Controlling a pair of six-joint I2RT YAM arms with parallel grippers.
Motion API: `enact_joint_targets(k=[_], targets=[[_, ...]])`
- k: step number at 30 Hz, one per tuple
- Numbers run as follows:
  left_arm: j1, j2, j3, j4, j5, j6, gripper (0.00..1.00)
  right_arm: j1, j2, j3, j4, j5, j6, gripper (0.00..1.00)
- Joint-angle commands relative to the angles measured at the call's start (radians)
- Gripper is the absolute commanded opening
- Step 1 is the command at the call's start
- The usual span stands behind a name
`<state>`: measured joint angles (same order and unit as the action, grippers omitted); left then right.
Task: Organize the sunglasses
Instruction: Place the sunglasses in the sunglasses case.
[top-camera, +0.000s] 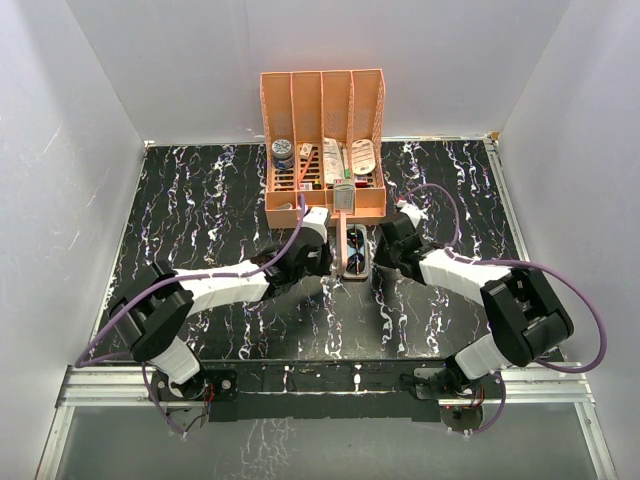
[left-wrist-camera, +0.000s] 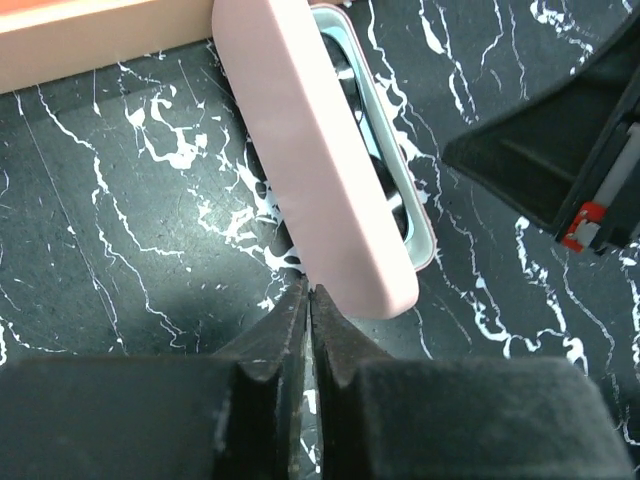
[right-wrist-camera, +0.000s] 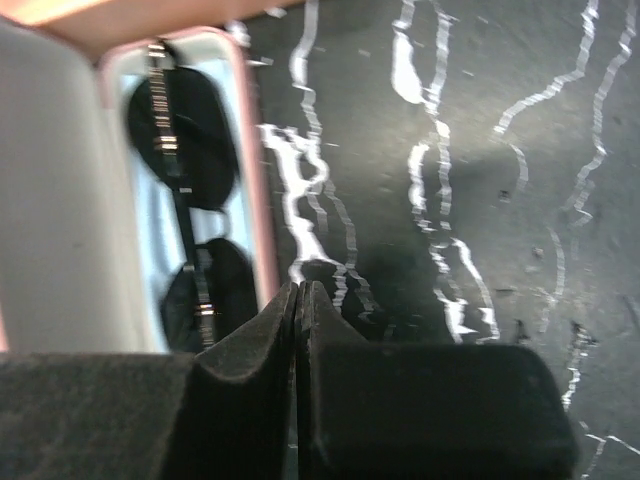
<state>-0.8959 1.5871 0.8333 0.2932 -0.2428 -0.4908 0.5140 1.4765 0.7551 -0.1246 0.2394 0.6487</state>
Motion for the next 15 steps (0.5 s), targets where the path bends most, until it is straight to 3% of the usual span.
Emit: enact_joint_targets(k=[1,5,11,15], targets=[[0.022,-0.050,0.064,-0.045,0.006,0.006,0.12,-0.084,-0.045,-0.070,0.142,-0.104,-0.018,0.00],[0.048,-0.046,0.101,-0.078,0.038,-0.012,0.40,-0.139,-0.057,-0.109,0.201,-0.166,-0.029,0.01],[0.097,0.005,0.173,-0.126,0.120,-0.048,0.41,-0.190,-0.033,-0.145,0.276,-0.258,-0.023,0.01],[0.107,0.045,0.204,-0.125,0.165,-0.066,0.37,-0.198,-0.013,-0.150,0.305,-0.277,-0.023,0.01]])
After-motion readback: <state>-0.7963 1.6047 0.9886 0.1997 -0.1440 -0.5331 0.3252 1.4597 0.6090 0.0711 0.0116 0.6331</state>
